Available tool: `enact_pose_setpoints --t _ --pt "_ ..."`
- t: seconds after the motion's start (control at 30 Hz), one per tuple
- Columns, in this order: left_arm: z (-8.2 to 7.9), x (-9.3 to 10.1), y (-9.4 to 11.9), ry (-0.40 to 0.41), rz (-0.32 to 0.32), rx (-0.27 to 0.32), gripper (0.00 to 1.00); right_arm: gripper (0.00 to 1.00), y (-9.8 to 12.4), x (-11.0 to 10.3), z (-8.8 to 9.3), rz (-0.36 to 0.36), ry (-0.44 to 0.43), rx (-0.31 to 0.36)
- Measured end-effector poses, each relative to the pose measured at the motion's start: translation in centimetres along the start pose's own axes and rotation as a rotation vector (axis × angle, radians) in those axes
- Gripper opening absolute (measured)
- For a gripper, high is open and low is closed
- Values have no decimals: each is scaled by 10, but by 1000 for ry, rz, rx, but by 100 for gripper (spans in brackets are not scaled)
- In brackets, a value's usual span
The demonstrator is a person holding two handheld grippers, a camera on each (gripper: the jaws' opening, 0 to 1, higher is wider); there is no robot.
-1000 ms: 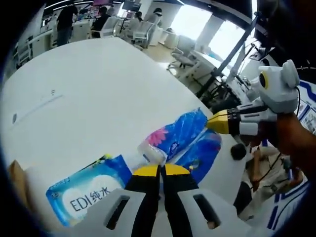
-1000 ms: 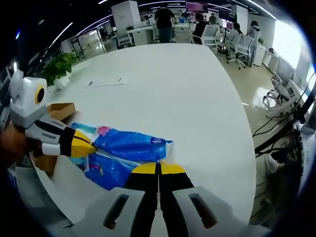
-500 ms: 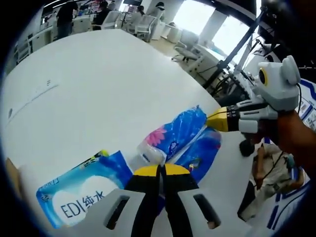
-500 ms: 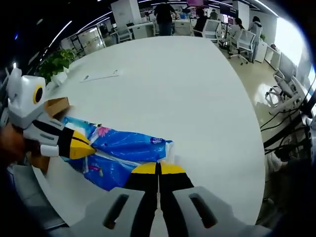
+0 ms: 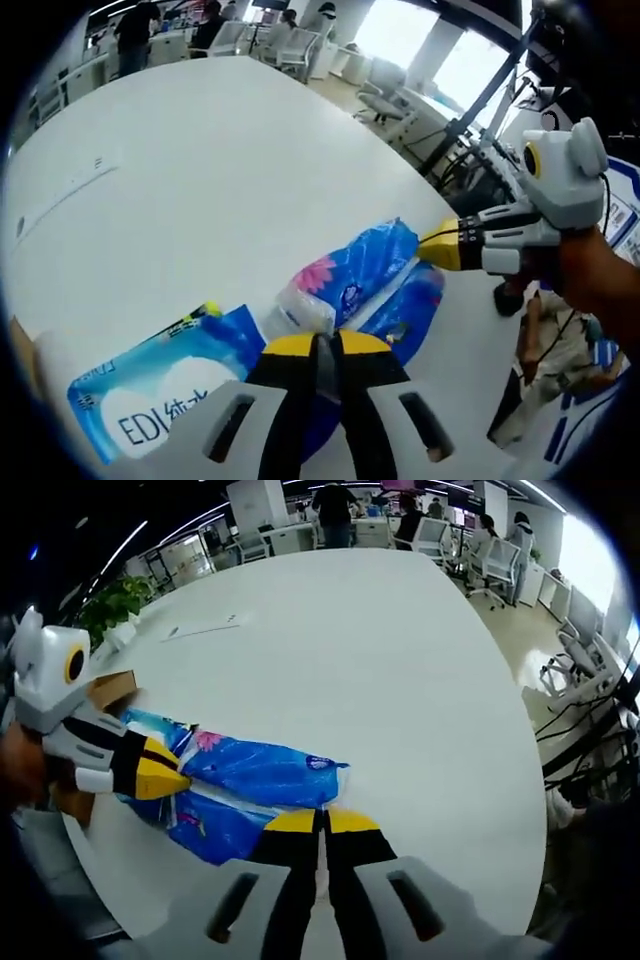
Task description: Operate the shoe box by opening the lid, removing the specified soft item, and placing it in the target area until the item is outside and the box remains undamaged.
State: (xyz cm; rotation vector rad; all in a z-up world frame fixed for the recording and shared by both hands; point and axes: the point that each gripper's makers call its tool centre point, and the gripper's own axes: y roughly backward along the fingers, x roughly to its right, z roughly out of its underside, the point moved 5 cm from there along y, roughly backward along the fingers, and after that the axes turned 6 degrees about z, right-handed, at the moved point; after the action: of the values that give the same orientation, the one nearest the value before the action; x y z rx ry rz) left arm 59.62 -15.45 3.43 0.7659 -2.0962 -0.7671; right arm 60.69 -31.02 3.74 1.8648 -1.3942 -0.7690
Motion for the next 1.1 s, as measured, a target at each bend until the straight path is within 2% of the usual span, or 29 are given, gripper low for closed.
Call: enact_pose_setpoints --t 0.3,0.53,0.77,0.93,1.1 --pt "-1 3 3 -16 6 8 15 15 4 -5 -2 6 -3 24" --pt "-5 3 21 -39 6 24 23 19 19 -9 -6 17 -22 58" --pt "-14 13 49 -67 22 68 24 19 40 -22 -9 23 -32 84" --pt "-10 13 71 -83 20 80 25 19 56 -41 -13 22 -31 102" --pt "0 7 102 -86 8 94 25 20 67 -62 -20 14 -24 125"
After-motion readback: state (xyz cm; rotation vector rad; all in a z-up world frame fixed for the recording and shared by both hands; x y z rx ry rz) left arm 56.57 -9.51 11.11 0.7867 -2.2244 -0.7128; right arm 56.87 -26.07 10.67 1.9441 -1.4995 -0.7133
